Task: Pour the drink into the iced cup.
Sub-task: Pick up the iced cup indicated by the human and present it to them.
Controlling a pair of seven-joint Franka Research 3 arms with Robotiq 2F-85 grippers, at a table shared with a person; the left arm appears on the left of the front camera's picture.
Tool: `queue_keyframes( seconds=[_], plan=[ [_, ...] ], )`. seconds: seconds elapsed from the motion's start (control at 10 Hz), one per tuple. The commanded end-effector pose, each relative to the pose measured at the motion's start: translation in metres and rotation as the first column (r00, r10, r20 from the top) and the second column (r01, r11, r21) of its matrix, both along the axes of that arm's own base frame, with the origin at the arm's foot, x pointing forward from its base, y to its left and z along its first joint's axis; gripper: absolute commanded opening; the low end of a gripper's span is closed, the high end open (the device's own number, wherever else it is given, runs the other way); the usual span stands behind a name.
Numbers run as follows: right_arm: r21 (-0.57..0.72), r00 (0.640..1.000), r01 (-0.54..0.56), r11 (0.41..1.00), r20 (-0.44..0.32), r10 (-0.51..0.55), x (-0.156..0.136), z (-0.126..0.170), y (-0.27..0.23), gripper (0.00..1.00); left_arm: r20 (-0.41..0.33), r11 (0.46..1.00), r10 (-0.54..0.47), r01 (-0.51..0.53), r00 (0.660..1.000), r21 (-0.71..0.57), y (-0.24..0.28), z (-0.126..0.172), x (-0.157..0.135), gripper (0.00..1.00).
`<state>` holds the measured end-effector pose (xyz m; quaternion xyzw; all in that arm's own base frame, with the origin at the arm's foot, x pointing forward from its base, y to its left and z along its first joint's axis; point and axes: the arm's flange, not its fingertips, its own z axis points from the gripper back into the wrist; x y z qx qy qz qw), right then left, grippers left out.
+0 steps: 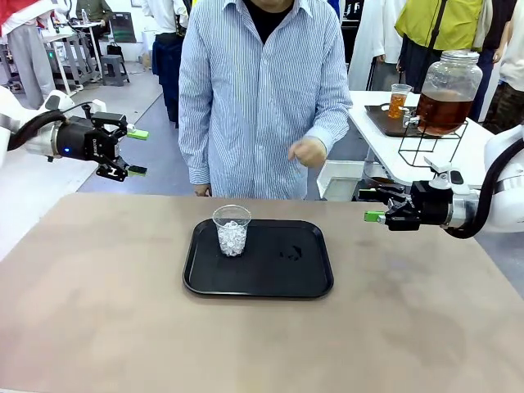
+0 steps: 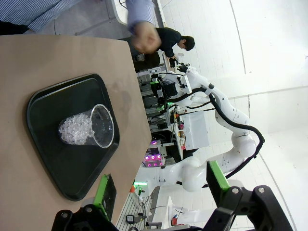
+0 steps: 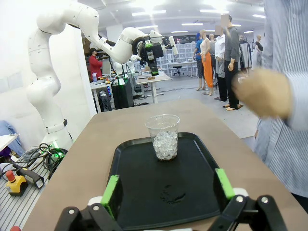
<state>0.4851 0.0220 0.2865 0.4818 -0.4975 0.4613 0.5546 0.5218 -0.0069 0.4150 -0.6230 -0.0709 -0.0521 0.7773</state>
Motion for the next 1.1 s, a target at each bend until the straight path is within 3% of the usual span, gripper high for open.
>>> queue_keyframes(
  seconds=[0.0, 1.0],
  plan=[
    [-0.003, 1.000, -0.004, 1.000, 0.007, 0.004, 0.0027, 0.0031, 0.0018, 1.00, 0.003, 1.000, 0.005, -0.005, 1.000, 0.003, -0.0009, 0.0016, -0.0029, 1.00],
    [-0.003, 1.000, -0.004, 1.000, 0.007, 0.004, 0.0027, 0.0031, 0.0018, 1.00, 0.003, 1.000, 0.005, -0.005, 1.000, 0.003, -0.0009, 0.0016, -0.0029, 1.00]
  ],
)
